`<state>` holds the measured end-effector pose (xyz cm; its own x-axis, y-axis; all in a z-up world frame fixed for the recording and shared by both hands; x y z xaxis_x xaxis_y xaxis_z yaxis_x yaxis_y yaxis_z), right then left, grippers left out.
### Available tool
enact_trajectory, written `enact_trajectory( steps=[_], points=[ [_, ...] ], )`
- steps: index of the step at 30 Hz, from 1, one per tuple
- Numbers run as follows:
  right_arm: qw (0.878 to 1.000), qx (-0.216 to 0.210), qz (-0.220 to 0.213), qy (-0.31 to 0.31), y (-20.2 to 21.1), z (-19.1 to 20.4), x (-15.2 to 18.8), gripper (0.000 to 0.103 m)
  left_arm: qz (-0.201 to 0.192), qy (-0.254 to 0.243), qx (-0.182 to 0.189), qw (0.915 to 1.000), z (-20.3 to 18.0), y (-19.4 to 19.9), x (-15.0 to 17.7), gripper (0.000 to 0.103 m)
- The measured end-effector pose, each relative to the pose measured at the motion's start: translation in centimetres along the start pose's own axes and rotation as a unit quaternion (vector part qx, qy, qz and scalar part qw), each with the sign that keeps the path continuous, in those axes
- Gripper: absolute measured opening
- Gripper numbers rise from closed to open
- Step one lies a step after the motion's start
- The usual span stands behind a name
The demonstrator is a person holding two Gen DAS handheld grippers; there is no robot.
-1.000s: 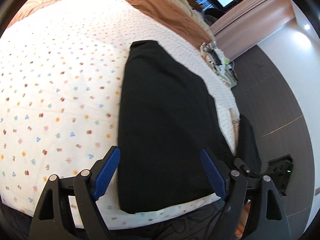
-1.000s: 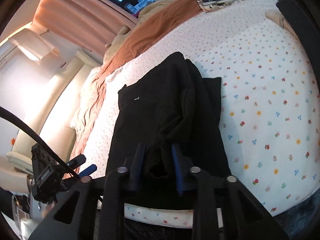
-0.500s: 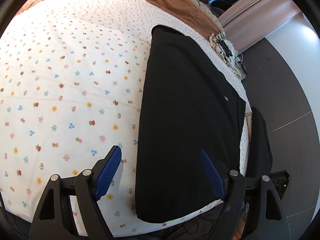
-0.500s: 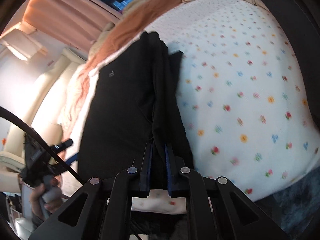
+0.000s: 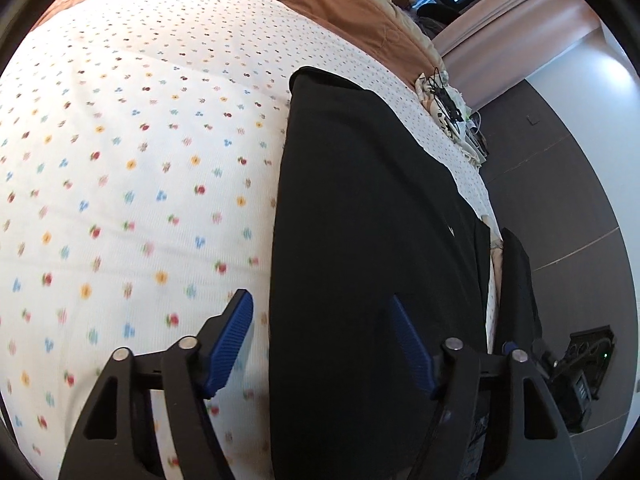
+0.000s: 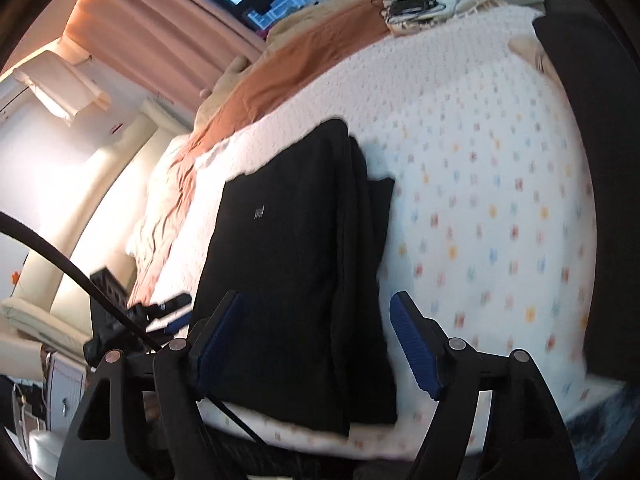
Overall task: Fold large clothes
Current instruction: 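Pinch the folded shirt edge with the right tool to straighten it, then close both tools on the end of the folded black shirt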
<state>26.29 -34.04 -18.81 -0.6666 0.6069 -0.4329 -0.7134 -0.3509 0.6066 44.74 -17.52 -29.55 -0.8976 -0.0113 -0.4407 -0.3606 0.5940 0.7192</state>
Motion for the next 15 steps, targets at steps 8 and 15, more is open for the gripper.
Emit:
enact_trajectory(
  steps=[8, 15],
  points=[
    [1.000, 0.000, 0.014, 0.006, -4.5, 1.1, -4.7, 0.074, 0.006, 0.001, 0.003, 1.0000, 0.6, -2.3, -3.1, 0.062],
    [0.999, 0.018, 0.039, 0.013, -10.9, 1.8, -7.6, 0.064, 0.011, -0.002, 0.010, 0.9999, 0.5, -4.1, -4.9, 0.062]
  ],
)
Point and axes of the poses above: each gripper's, at about its wrist camera, not at the fingertips, and y roughly against the way its jaws point, z to its left, x to its underside, the point moved 10 cm from there along -y, roughly the way its jaws point, and after that the axes turned 8 degrees about -y, right-handed, at the moved point
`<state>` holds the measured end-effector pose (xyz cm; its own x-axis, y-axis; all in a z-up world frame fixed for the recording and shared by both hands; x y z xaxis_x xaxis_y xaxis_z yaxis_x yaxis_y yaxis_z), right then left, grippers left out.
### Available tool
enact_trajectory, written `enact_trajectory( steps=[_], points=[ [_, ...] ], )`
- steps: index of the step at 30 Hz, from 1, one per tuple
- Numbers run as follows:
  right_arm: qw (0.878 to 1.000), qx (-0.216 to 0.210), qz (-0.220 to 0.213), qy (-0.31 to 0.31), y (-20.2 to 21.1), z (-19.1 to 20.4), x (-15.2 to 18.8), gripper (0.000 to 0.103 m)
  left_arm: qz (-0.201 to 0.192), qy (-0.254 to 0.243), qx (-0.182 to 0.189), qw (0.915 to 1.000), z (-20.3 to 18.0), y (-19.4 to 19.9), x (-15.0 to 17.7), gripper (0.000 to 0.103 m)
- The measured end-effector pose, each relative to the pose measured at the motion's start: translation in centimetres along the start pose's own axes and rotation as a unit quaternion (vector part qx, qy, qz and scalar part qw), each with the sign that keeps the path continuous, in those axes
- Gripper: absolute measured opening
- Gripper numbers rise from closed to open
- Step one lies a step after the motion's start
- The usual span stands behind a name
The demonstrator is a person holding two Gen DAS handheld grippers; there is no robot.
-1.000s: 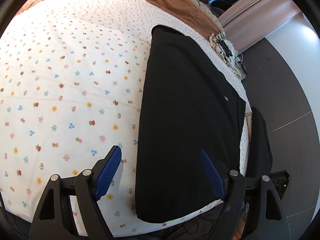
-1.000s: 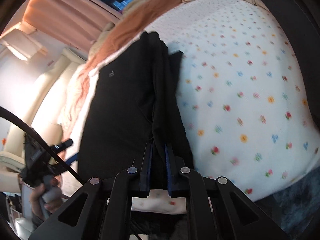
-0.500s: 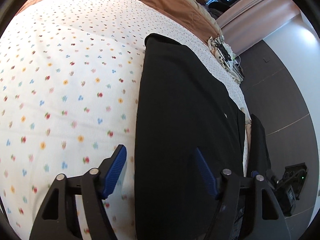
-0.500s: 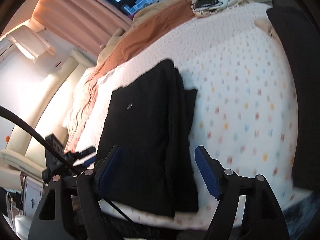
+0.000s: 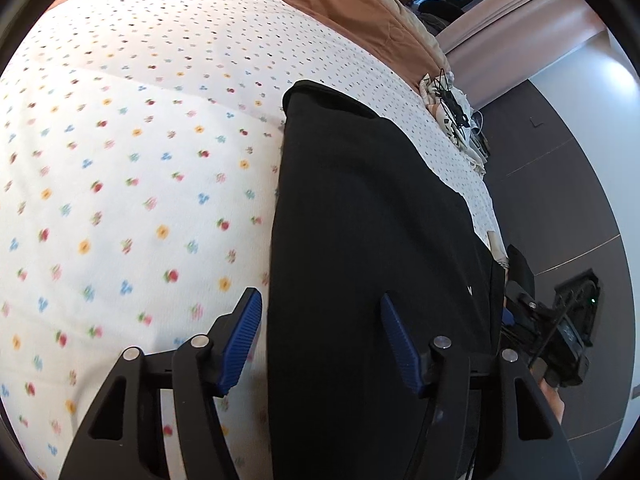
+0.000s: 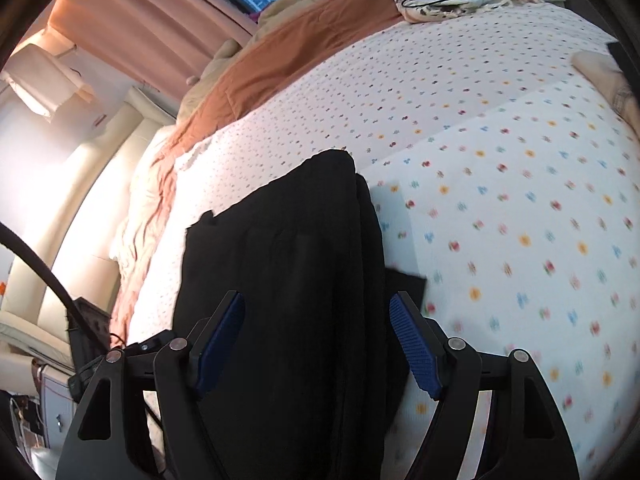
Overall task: Fold large clothes
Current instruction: 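Close both tools on the end of the folded black shirt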
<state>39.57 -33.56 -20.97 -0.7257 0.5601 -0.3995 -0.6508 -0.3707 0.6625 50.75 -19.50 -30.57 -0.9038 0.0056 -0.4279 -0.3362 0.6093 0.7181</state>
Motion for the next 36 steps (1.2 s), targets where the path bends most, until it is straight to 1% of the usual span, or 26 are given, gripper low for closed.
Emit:
enact_trajectory(
  steps=[1, 2, 3, 4, 5, 7, 10, 12, 14, 15, 16, 17, 18, 19, 25, 30, 34, 36],
  points=[
    [1.000, 0.003, 0.003, 0.003, -0.6, 0.0, -0.3, 0.046, 0.001, 0.001, 0.002, 1.0000, -0.1, -0.2, -0.2, 0.061],
    [1.000, 0.007, 0.006, 0.004, -1.2, -0.2, -0.4, 0.026, 0.003, 0.002, 0.004, 1.0000, -0.3, -0.6, -0.5, 0.058],
    [1.000, 0.006, 0.009, 0.002, -1.4, -0.2, -0.5, 0.019, 0.004, 0.001, 0.003, 1.0000, -0.4, -0.7, -0.6, 0.058],
    [1.000, 0.006, 0.009, 0.003, -1.6, -0.3, -0.5, 0.011, 0.004, -0.002, 0.000, 1.0000, -0.7, -0.8, -0.8, 0.058],
    [1.000, 0.006, 0.005, 0.007, -1.5, -0.3, -0.6, 0.005, 0.005, -0.008, -0.002, 1.0000, -1.0, -0.8, -0.8, 0.058],
    [1.000, 0.011, -0.006, 0.020, -1.1, -0.6, -0.5, 0.004, 0.004, -0.020, -0.001, 0.9998, -1.7, -0.8, -1.0, 0.058],
    [1.000, 0.022, -0.005, 0.001, -0.9, -2.4, 0.2, 0.004, 0.003, -0.036, -0.003, 0.9993, -2.6, -0.9, -1.2, 0.058],
    [1.000, 0.017, 0.006, -0.013, -1.0, -3.1, 0.6, 0.004, 0.005, -0.037, -0.010, 0.9992, -2.8, -1.0, -1.2, 0.058],
    [1.000, 0.002, 0.011, -0.028, -0.5, -3.1, 0.7, 0.009, 0.006, -0.040, -0.014, 0.9991, -2.8, -0.9, -1.2, 0.058],
    [0.999, 0.000, 0.017, -0.035, -0.3, -3.2, 0.7, 0.013, 0.007, -0.041, -0.016, 0.9990, -2.8, -0.9, -1.2, 0.058],
    [0.999, 0.004, 0.021, -0.040, 0.0, -3.3, 0.7, 0.030, 0.007, -0.041, -0.016, 0.9990, -2.7, -0.9, -1.2, 0.058],
    [0.999, 0.007, 0.022, -0.041, 0.2, -3.4, 0.6, 0.053, 0.006, -0.040, -0.015, 0.9990, -2.7, -0.9, -1.2, 0.058],
    [0.999, 0.003, 0.020, -0.043, 0.6, -3.5, 0.5, 0.063, 0.006, -0.040, -0.015, 0.9991, -2.7, -0.8, -1.2, 0.058],
    [0.999, -0.005, 0.021, -0.045, 0.8, -3.5, 0.5, 0.070, 0.005, -0.040, -0.014, 0.9991, -2.7, -0.8, -1.2, 0.058],
    [0.995, -0.029, 0.050, -0.075, 0.3, -4.8, 1.3, 0.070, 0.005, -0.046, -0.020, 0.9987, -2.9, -0.9, -1.1, 0.058],
    [0.987, -0.078, 0.095, -0.103, -1.3, -4.5, 2.1, 0.070, 0.006, -0.047, -0.019, 0.9987, -3.2, -1.0, -1.1, 0.058],
    [0.980, -0.109, 0.116, -0.119, -3.2, -3.7, 1.3, 0.070, 0.007, -0.047, -0.017, 0.9987, -3.3, -1.0, -1.2, 0.058],
    [0.979, -0.114, 0.118, -0.122, -4.0, -3.4, 0.8, 0.058, 0.009, -0.048, -0.020, 0.9986, -3.2, -1.1, -1.2, 0.058]
  ],
)
Point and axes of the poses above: each gripper's, at about its wrist camera, not at the fingertips, and y roughly against the way its jaws point, z to its left, x to its underside, the point moved 10 cm from there along -y, roughly the way its jaws point, and after that the axes turned 8 degrees about -y, right-handed, at the moved point
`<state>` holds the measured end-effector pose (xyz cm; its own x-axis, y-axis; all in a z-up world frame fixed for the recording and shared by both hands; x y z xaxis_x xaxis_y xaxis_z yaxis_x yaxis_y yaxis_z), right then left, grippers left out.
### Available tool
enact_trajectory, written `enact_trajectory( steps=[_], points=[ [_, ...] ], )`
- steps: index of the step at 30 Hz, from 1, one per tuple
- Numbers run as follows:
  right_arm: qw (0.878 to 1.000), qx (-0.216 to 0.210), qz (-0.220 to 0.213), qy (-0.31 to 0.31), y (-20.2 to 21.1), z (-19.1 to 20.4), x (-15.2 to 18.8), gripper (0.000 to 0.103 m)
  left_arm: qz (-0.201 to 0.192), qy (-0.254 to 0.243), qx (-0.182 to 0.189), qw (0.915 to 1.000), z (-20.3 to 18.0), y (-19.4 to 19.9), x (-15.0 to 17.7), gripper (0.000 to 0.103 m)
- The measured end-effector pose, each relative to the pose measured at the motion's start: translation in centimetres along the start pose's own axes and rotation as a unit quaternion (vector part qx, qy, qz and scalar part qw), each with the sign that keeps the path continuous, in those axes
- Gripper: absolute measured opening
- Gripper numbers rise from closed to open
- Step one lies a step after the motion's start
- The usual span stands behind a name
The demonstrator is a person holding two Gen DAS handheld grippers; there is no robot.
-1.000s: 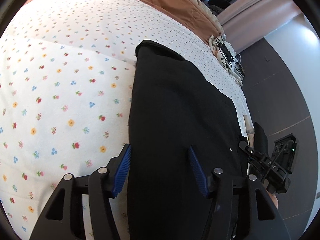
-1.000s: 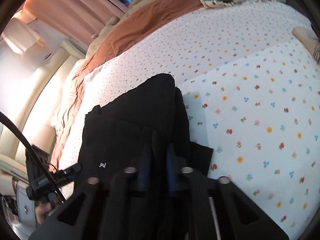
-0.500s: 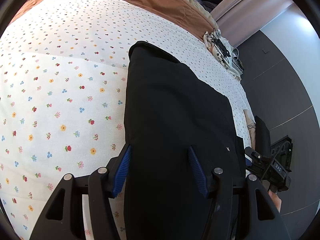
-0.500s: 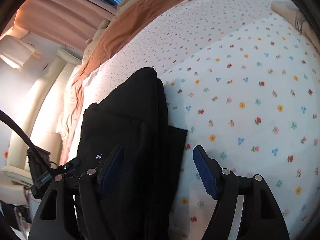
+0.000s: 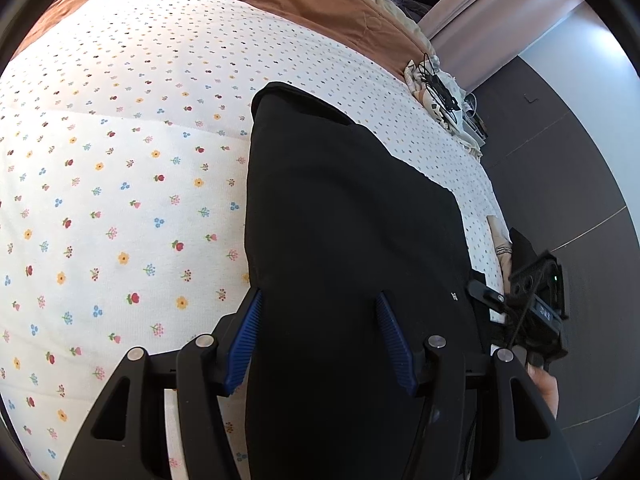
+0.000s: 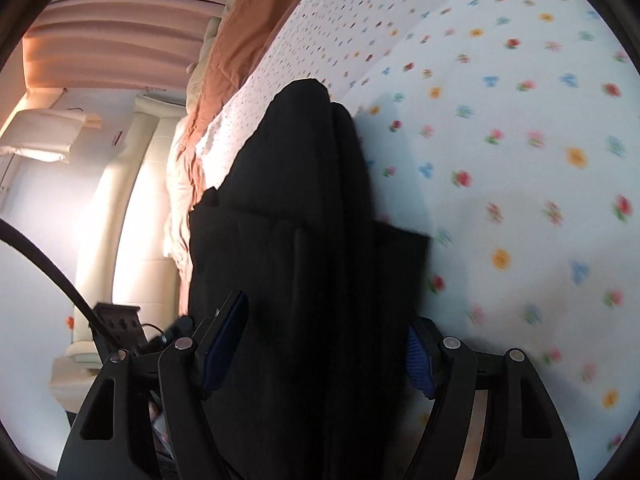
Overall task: Fold large clothes
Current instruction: 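Close both tools on the end of the folded black shirt, then lift the folded shirt with both tools and carry it toward the orange blanket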
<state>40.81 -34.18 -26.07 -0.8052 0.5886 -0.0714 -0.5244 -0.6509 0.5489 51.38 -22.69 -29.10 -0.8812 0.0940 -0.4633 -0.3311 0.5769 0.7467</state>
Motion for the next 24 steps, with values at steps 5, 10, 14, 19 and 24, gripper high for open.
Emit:
enact_trajectory(
  steps=[5, 10, 14, 19, 24],
  points=[
    [1.000, 0.014, -0.003, 0.026, -0.9, -0.6, -0.7, 0.029, 0.011, 0.022, -0.001, 0.9997, 1.3, -0.5, 0.4, 0.058],
    [0.999, 0.010, -0.008, 0.030, -0.8, -0.5, -0.4, 0.029, 0.028, 0.071, 0.020, 0.9969, 2.6, -1.8, 0.9, 0.074],
    [0.999, 0.012, -0.008, 0.030, -1.0, -0.3, -0.1, 0.029, 0.026, 0.073, 0.046, 0.9959, 2.3, -2.6, 0.7, 0.074],
    [0.999, 0.013, -0.016, 0.045, -0.7, 1.1, 0.3, 0.021, 0.028, 0.055, 0.048, 0.9969, 1.1, -2.4, 0.5, 0.066],
    [0.997, 0.007, -0.029, 0.075, 0.4, 4.0, 1.3, 0.014, 0.009, 0.053, 0.061, 0.9967, 0.1, -0.4, 0.1, 0.055]
  ],
)
Point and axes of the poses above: each gripper's, at about its wrist camera, not at the fingertips, and y roughly against the way its jaws point, z to its left, x to its underside, the point moved 10 cm from there along -y, roughly the way its jaws point, and after that the axes turned 8 degrees about -y, right-handed, at the moved point
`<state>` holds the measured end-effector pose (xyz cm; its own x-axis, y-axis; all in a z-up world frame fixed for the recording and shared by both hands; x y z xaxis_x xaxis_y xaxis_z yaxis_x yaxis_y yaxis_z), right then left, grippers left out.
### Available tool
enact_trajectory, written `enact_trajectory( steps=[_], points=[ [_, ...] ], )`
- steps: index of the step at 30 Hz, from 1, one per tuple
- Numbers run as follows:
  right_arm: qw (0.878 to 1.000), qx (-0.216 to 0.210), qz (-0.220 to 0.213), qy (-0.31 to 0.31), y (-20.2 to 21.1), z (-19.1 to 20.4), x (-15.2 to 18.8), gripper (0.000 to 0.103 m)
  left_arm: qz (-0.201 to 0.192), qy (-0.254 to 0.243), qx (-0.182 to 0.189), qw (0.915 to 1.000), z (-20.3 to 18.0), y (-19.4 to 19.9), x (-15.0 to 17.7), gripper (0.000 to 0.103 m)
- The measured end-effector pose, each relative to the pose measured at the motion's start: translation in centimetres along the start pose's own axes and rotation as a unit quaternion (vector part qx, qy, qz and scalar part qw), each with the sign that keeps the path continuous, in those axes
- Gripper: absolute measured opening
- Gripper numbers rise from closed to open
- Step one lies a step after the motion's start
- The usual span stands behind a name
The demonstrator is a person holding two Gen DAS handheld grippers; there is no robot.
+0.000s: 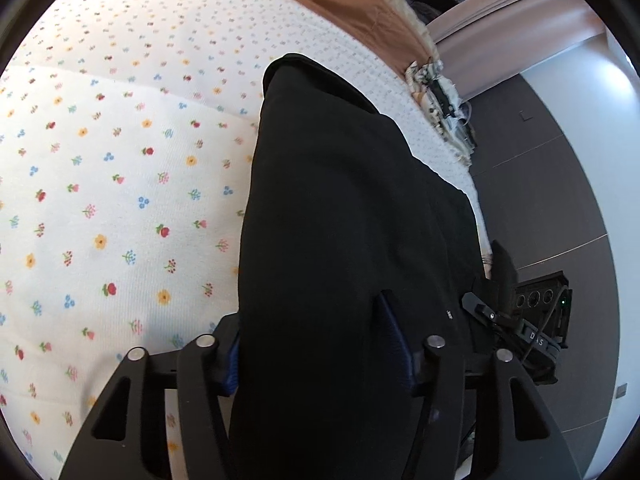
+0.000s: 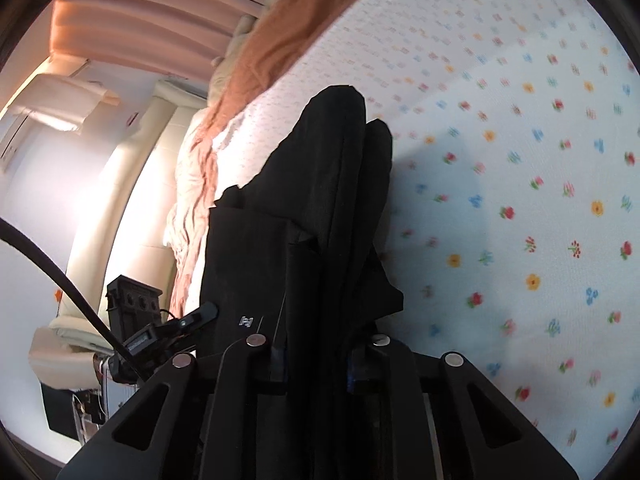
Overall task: Fold large clothes
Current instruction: 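Lift the folded shirt with both tools and carry it toward the orange blanket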
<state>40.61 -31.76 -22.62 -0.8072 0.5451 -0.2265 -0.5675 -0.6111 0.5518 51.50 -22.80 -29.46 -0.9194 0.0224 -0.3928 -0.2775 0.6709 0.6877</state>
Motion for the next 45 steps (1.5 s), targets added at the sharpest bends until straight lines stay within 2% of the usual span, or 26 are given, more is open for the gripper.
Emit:
enact_trajectory(
  steps=[13, 22, 33, 36, 45],
  points=[
    [0.996, -0.021, -0.042, 0.069, 6.0, 8.1, 3.2, 0.014, -0.080, -0.017, 0.038, 0.9959, -4.3, 9.9, 0.1, 0.054],
    [0.990, -0.039, -0.053, 0.125, 9.2, 13.4, 6.5, 0.014, -0.139, -0.024, 0.040, 0.9892, -6.0, 18.3, 1.4, 0.054],
    [0.980, -0.058, -0.039, 0.188, 9.0, 19.5, 10.9, 0.014, -0.203, -0.022, 0.028, 0.9785, -4.6, 29.1, 4.6, 0.054],
    [0.976, -0.065, -0.032, 0.203, 7.7, 21.1, 11.1, 0.014, -0.219, -0.022, 0.021, 0.9752, -3.8, 32.3, 5.9, 0.054],
    [0.963, -0.088, -0.012, 0.256, 5.8, 27.3, 14.8, 0.014, -0.265, -0.028, -0.009, 0.9638, -3.1, 42.0, 8.9, 0.054]
  ],
)
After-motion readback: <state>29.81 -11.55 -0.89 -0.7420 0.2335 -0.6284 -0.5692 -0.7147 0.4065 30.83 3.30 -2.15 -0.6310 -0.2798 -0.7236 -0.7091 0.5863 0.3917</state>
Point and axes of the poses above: each gripper's, at about its wrist camera, not at the fingertips, and y roughly against the way its jaws point, z to its left, x to its underside, the point moved 10 cm from there along -y, roughly the way its jaws point, and after that the axes turned 8 degrees about -y, right-handed, at the moved point
